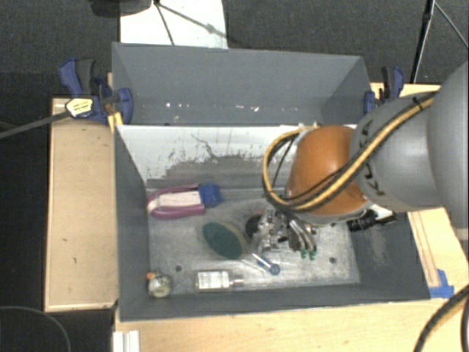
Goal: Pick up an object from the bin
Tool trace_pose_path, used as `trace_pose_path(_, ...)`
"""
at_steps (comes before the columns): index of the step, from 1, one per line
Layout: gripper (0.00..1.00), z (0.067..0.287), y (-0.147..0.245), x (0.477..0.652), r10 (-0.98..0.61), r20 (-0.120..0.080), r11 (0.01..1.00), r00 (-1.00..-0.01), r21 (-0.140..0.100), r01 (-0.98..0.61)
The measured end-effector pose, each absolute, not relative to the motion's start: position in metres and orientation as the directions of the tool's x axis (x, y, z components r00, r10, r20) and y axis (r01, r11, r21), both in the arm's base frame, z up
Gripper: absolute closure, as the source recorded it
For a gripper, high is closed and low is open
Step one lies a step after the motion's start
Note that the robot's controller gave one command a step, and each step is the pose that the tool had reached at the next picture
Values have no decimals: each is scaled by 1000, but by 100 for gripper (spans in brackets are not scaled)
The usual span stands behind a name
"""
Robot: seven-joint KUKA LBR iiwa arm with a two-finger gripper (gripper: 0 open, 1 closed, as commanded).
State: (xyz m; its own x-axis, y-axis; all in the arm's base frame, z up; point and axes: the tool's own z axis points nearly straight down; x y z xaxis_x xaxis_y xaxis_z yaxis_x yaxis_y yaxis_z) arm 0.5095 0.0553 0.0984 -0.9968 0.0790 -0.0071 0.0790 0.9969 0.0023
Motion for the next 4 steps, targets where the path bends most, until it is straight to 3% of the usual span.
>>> trace_pose_path(1,0,98,55,509,82,-5,997,-997,1,82)
trace_pose_path(2,0,128,-27,499,60,-8,998,-998,-3,60)
trace_pose_path(3,100,126,-23,499,57,-5,998,-998,1,57)
trace_pose_path(4,0,126,-22,499,58,-4,998,-998,1,58)
